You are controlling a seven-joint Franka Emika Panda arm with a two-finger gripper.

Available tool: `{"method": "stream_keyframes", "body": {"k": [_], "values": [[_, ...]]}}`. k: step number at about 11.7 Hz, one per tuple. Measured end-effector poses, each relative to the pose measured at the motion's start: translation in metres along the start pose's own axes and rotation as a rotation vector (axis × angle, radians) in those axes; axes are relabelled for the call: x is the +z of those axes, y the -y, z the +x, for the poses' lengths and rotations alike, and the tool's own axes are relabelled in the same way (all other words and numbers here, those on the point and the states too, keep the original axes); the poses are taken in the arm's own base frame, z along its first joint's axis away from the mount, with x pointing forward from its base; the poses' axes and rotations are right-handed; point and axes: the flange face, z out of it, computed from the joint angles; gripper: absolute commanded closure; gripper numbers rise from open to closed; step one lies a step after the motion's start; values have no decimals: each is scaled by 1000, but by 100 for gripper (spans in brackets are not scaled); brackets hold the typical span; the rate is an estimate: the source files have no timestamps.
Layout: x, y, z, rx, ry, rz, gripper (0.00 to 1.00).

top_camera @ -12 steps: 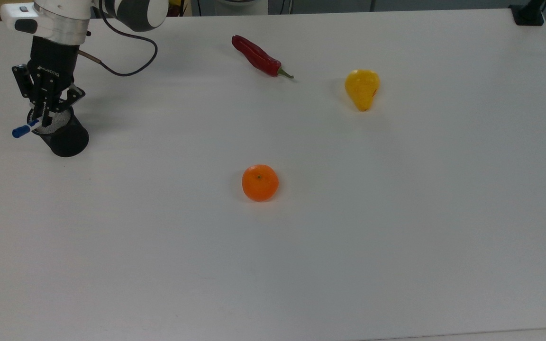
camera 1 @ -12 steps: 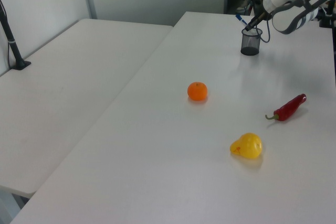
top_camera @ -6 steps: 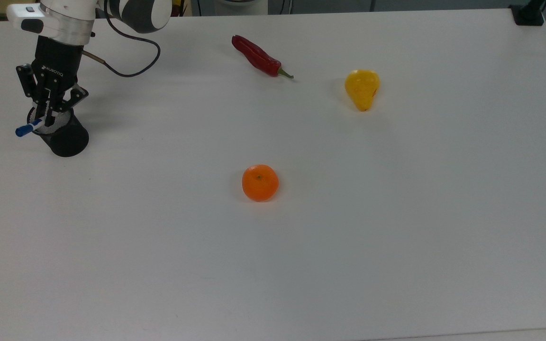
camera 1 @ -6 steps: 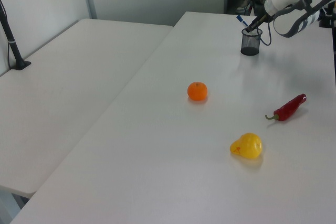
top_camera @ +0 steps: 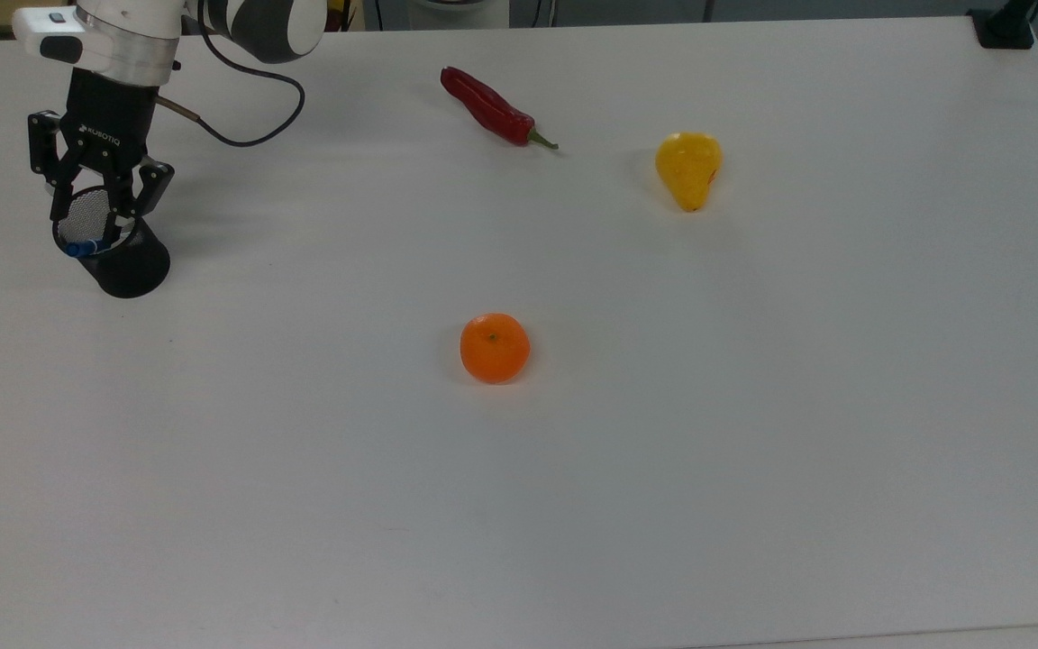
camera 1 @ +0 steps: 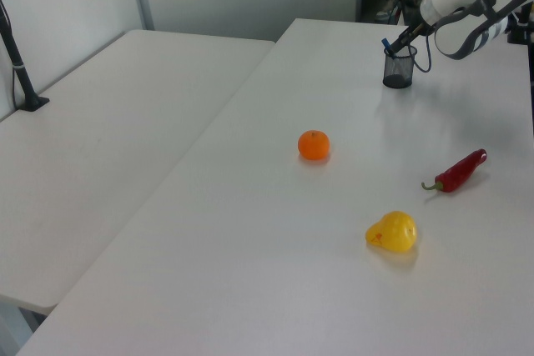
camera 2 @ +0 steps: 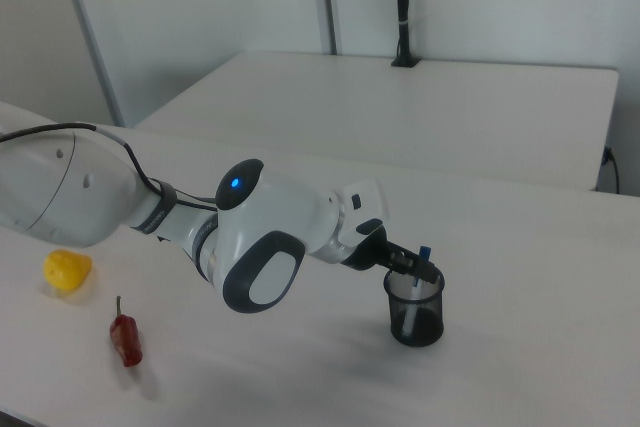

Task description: Place marker

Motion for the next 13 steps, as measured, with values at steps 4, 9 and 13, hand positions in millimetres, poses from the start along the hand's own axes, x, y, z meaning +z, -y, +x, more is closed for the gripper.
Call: {"method": "stream_keyframes", "body": {"k": [4,9,13], "values": [[-4,-3,5,20,-11,-1,0],[-47,-26,54,72,153,78,0],[-114,-42,101,84,355,184,0]]}}
